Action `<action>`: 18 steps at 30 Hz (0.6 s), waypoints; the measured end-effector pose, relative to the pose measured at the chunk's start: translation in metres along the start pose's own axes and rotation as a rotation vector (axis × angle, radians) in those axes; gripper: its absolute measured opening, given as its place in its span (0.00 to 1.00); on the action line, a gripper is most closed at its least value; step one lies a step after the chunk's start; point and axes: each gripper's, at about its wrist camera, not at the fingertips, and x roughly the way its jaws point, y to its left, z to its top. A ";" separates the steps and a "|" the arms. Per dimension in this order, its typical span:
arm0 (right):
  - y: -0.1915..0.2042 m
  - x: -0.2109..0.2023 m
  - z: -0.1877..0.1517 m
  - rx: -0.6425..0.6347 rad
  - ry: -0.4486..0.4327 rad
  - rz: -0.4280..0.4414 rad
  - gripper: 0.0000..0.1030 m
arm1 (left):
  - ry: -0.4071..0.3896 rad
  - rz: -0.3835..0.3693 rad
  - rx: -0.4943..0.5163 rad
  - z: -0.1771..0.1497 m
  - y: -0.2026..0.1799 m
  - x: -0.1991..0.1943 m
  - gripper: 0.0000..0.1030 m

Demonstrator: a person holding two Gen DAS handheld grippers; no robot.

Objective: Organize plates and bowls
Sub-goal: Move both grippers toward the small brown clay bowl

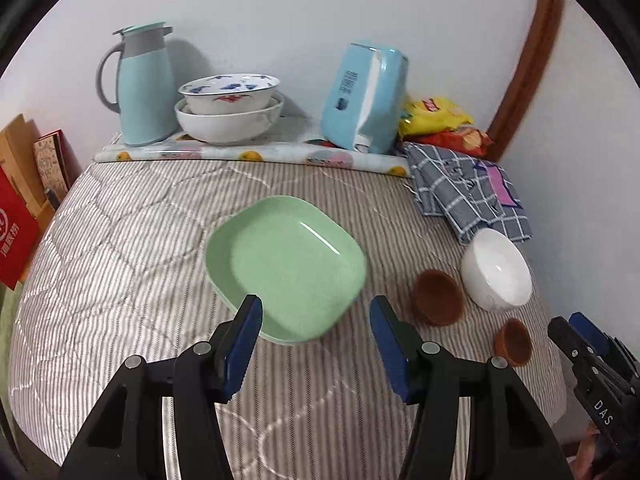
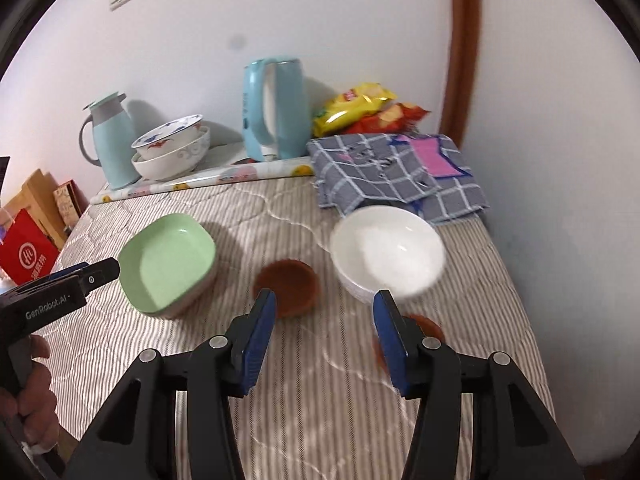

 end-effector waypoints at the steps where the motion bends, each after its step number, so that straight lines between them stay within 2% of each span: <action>1: -0.006 -0.002 -0.003 0.009 0.001 -0.006 0.49 | -0.001 0.002 0.007 -0.001 -0.004 -0.001 0.52; 8: -0.046 -0.010 -0.023 0.081 -0.002 -0.037 0.49 | -0.005 -0.006 0.046 -0.007 -0.027 -0.003 0.52; 18: -0.083 0.012 -0.041 0.123 0.053 -0.066 0.49 | 0.033 -0.042 0.072 -0.013 -0.058 0.016 0.52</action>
